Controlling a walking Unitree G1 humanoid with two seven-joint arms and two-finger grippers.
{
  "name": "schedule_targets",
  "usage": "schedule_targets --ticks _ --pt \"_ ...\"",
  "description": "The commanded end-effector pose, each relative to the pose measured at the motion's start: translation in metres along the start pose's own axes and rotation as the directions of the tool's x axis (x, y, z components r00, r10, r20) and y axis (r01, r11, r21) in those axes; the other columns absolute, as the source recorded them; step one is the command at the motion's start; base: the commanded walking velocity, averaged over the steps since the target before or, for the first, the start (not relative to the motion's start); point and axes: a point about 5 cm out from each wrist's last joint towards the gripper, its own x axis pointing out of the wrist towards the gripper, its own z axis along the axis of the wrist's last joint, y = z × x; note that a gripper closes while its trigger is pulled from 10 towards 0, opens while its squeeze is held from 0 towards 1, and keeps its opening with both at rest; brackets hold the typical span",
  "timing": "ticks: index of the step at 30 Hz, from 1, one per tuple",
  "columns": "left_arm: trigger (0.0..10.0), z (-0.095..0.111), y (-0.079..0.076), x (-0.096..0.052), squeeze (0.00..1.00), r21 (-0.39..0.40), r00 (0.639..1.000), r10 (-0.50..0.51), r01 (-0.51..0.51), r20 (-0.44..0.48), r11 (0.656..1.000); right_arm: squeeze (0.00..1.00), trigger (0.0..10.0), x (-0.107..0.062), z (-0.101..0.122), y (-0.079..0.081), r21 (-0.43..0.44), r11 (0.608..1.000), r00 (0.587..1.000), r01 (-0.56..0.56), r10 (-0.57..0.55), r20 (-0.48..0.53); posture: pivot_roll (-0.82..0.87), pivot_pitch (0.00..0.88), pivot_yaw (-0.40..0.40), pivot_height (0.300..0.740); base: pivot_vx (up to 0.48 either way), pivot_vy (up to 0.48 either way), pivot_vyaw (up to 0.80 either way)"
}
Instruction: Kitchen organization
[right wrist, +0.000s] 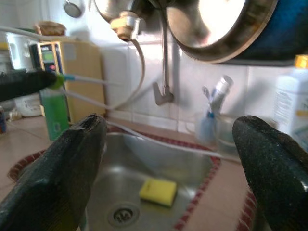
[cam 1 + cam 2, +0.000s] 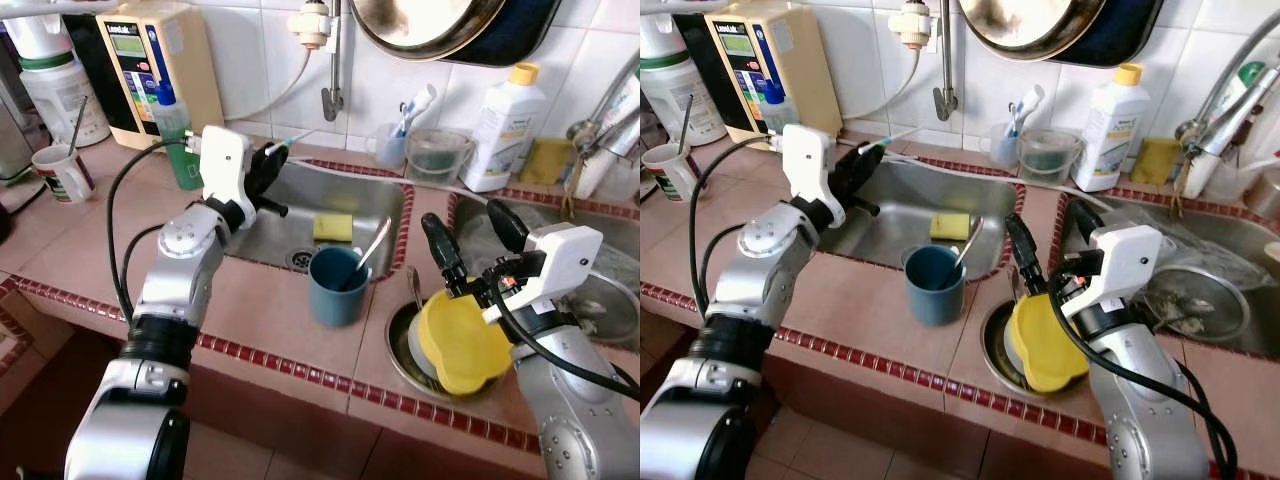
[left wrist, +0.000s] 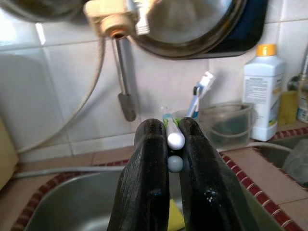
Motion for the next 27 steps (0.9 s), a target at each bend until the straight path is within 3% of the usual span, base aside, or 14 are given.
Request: schedule_targets --ticks 1,5,10,13,22,27 --pt "10.0 -0.003 -0.003 0.007 0.0 0.024 0.999 -0.032 0.033 -0.033 0.999 0.0 10.0 -0.005 0.006 0.0 -0.019 1.0 1.0 0.005 -0.005 -0.007 -0.2 0.0 0.084 0.74 0.0 0.0 0.0" --pt "10.0 -0.006 -0.006 0.011 0.0 0.033 0.998 -0.037 0.039 -0.05 0.999 0.0 10.0 -0.01 0.008 0.001 -0.013 1.0 1.0 0.004 -0.004 -0.02 -0.23 0.0 0.102 0.74 0.0 0.0 0.0" --pt "10.0 -0.012 -0.017 0.023 0.0 0.005 0.99 -0.11 0.11 -0.085 0.994 0.0 10.0 -0.036 0.012 0.01 0.009 0.998 0.993 -0.057 0.057 -0.099 -0.29 0.027 0.127 0.74 0.0 0.0 0.0" --pt "10.0 -0.011 -0.018 0.025 0.0 -0.005 0.988 -0.128 0.128 -0.085 0.992 0.0 10.0 -0.04 0.014 0.012 0.009 0.998 0.992 -0.066 0.066 -0.108 -0.31 0.033 0.129 0.74 0.0 0.0 0.0" --pt "10.0 -0.002 -0.006 0.03 0.0 0.004 0.975 -0.195 0.197 -0.11 0.98 0.0 10.0 -0.059 0.027 0.028 0.055 0.988 0.978 -0.145 0.151 -0.146 -0.32 0.093 0.122 0.74 0.0 0.0 0.0" --pt "10.0 -0.005 0.001 0.026 0.0 0.02 0.966 -0.212 0.218 -0.148 0.976 0.0 10.0 -0.062 0.034 0.026 0.072 0.988 0.98 -0.136 0.145 -0.139 -0.32 0.107 0.121 0.74 0.0 0.0 0.0"
